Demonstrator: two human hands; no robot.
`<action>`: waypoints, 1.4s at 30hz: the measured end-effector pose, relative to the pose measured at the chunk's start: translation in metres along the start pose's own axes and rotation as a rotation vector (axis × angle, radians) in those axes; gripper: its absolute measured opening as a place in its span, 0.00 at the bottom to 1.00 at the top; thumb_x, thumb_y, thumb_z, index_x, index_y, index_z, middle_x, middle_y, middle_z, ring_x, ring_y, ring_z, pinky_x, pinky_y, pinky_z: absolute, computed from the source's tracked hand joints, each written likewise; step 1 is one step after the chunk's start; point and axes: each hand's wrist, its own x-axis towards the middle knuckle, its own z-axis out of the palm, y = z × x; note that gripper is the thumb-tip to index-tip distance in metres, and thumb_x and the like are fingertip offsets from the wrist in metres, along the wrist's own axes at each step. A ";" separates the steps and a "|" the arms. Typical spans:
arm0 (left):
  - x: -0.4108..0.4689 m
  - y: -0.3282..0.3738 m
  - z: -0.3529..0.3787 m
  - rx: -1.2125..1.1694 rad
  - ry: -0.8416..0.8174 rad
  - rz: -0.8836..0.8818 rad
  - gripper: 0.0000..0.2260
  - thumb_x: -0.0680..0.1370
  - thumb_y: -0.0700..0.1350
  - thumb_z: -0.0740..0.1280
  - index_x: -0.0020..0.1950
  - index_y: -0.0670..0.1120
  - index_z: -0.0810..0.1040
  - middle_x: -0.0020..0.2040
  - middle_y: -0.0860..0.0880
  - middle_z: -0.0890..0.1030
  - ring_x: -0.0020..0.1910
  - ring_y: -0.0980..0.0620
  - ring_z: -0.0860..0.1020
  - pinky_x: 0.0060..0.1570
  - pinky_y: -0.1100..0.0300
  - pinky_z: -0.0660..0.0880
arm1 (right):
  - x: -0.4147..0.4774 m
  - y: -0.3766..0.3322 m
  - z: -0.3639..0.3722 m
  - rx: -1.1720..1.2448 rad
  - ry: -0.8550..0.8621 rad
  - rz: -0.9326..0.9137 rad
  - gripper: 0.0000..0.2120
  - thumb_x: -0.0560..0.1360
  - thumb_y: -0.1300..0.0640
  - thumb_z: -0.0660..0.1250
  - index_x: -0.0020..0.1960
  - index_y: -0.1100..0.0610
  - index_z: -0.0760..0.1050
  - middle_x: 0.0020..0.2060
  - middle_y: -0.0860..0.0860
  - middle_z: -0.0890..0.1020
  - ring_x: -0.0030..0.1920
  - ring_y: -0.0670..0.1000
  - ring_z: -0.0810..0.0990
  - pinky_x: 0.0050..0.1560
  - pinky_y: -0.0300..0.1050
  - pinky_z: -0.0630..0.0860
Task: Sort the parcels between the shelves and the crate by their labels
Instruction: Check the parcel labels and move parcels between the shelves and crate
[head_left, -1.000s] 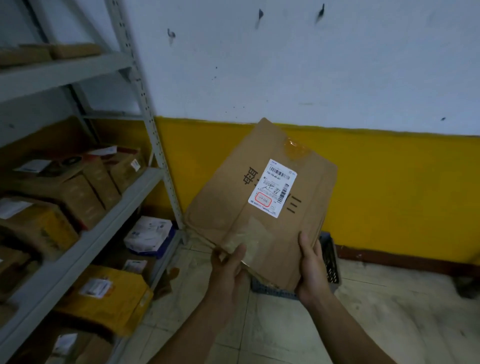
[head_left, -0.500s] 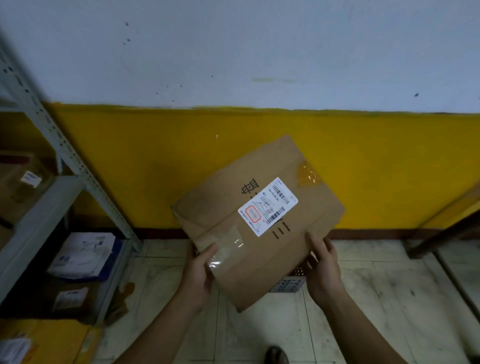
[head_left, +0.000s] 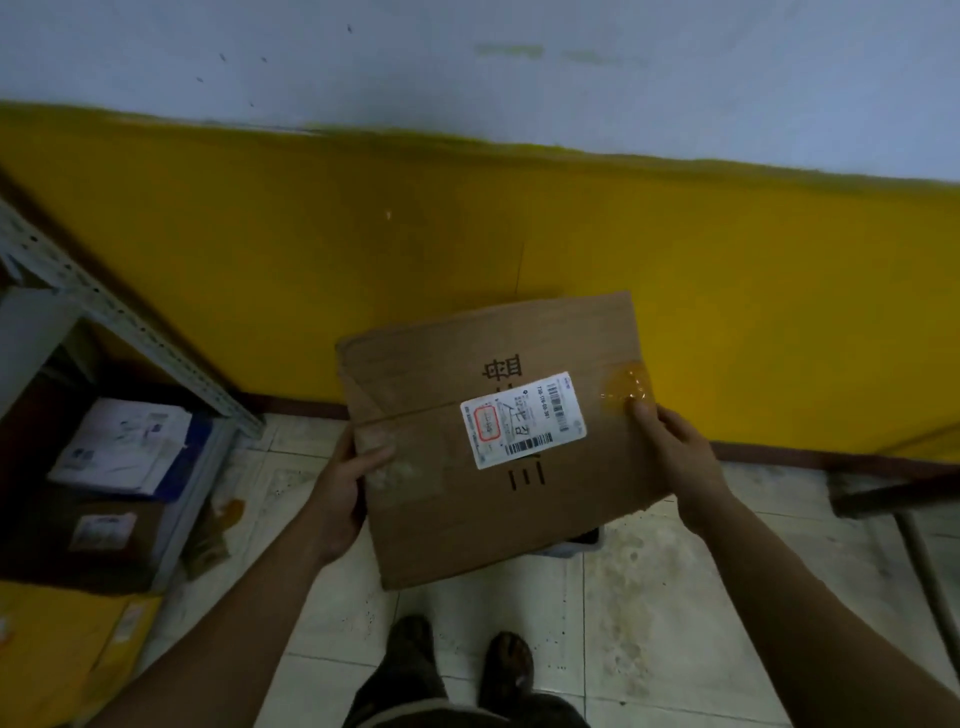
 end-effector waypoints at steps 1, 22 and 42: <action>0.000 0.001 0.002 0.014 -0.001 0.000 0.17 0.77 0.39 0.67 0.65 0.52 0.75 0.57 0.47 0.83 0.55 0.44 0.81 0.54 0.47 0.77 | -0.001 -0.001 0.003 -0.029 -0.022 0.003 0.18 0.76 0.39 0.65 0.62 0.46 0.72 0.58 0.51 0.77 0.58 0.55 0.75 0.61 0.61 0.73; 0.202 -0.088 0.004 0.479 0.061 -0.094 0.14 0.78 0.39 0.67 0.61 0.52 0.74 0.49 0.60 0.77 0.48 0.61 0.76 0.45 0.68 0.72 | 0.120 0.112 0.086 0.004 0.225 0.391 0.07 0.78 0.49 0.66 0.53 0.50 0.77 0.48 0.49 0.80 0.47 0.51 0.78 0.49 0.50 0.71; 0.364 -0.260 -0.036 0.888 0.062 -0.117 0.20 0.79 0.44 0.67 0.70 0.55 0.70 0.65 0.52 0.72 0.62 0.52 0.72 0.63 0.52 0.71 | 0.278 0.307 0.148 0.010 0.164 0.523 0.20 0.78 0.49 0.66 0.67 0.54 0.72 0.53 0.54 0.79 0.52 0.59 0.80 0.56 0.59 0.78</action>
